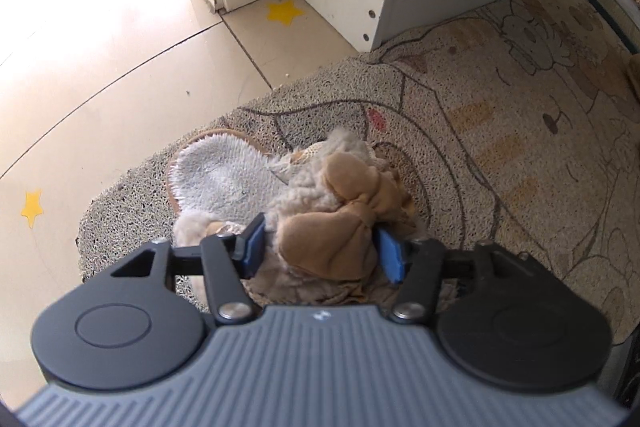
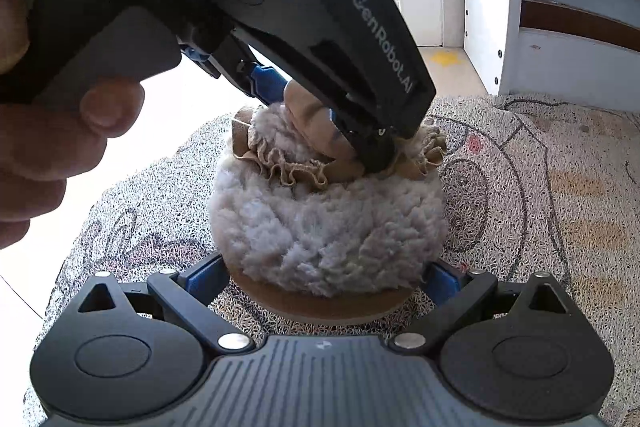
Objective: Organize scattered shoes
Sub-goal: 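Lower the bow slipper onto the mat by the shelf and open the left tool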
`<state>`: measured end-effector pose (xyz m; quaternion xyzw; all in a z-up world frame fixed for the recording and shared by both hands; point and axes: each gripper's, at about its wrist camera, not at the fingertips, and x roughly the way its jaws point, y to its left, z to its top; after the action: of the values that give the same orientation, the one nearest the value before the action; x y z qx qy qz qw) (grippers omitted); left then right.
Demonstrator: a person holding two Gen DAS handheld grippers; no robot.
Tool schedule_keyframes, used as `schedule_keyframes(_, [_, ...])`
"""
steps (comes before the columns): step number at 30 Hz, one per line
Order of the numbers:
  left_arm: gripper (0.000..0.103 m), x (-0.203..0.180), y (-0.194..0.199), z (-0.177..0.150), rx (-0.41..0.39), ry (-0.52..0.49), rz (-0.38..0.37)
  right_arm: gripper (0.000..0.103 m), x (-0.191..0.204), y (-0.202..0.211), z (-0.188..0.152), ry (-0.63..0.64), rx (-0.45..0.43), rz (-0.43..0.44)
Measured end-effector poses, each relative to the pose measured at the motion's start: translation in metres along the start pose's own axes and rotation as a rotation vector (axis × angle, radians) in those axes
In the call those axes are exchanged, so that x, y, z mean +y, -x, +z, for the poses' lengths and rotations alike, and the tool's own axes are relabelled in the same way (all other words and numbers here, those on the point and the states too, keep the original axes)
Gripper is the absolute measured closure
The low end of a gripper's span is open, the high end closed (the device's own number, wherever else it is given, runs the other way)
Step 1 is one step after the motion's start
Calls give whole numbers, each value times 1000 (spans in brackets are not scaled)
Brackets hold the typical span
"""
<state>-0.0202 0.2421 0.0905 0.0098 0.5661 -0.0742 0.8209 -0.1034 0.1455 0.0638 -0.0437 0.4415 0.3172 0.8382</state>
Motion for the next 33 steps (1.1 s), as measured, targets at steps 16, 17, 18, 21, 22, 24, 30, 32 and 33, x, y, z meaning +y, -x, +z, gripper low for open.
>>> schedule_keyframes(16, [3,6,-6,-1,13,35,-36,13,-6,8,-6,0,6,129])
schedule_keyframes(17, [3,3,-7,-1,12,26,-48,13,-7,8,-7,-4,6,134])
schedule_keyframes(18, [3,1,-9,0,11,19,-57,14,-8,8,-7,-12,7,148])
schedule_keyframes(21, [3,1,-13,1,16,29,-43,17,-11,9,-9,-23,2,154])
schedule_keyframes(22, [3,2,-13,2,16,40,-43,18,-12,9,-10,-27,0,153])
schedule_keyframes(24, [3,3,-10,4,6,46,-40,19,-16,10,-11,-35,-2,148])
schedule_keyframes(30, [2,-2,3,9,-23,23,0,18,-25,16,-13,-51,-17,97])
schedule_keyframes(32, [2,-2,4,9,-21,31,-4,18,-28,19,-14,-60,-18,77])
schedule_keyframes(33, [2,-4,3,10,-20,38,-12,17,-32,21,-15,-68,-19,63])
